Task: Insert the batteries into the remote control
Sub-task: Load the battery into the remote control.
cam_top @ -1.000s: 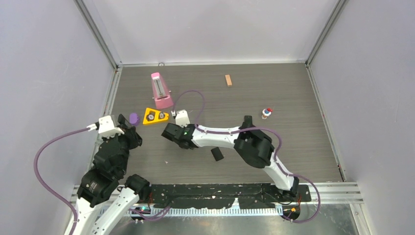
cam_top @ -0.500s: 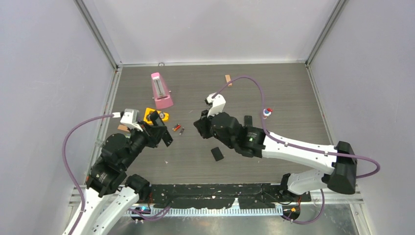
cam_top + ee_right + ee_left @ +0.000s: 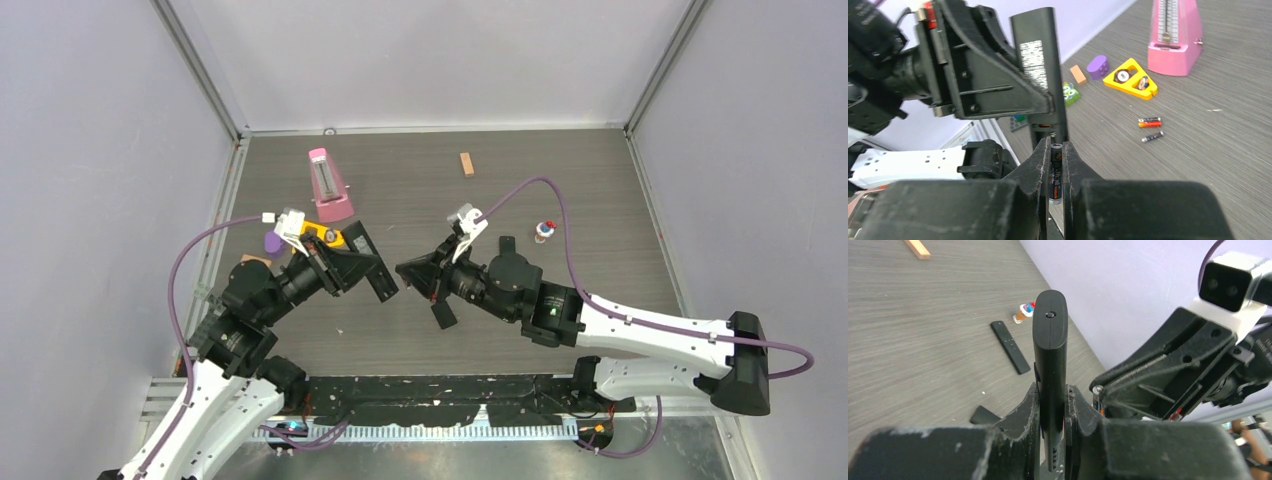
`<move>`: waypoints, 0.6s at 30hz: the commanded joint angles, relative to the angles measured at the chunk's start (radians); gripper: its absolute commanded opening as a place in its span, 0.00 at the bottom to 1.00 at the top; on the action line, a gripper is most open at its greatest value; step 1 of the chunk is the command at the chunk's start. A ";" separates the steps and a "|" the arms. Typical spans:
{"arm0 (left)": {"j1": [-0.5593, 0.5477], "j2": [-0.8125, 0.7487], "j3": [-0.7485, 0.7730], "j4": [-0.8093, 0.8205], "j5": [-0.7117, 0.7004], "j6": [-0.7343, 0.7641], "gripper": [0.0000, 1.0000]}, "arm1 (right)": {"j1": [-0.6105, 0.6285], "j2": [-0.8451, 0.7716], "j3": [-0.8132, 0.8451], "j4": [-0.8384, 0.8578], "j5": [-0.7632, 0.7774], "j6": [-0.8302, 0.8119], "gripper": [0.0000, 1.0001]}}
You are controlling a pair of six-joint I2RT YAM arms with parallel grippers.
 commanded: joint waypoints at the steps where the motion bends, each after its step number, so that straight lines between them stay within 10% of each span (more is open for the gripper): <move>1: 0.002 0.023 0.021 0.094 0.032 -0.156 0.00 | 0.046 -0.047 -0.025 0.160 -0.007 -0.038 0.05; 18: 0.002 -0.015 -0.005 0.119 0.040 -0.326 0.00 | 0.136 0.031 0.018 0.267 0.110 -0.152 0.05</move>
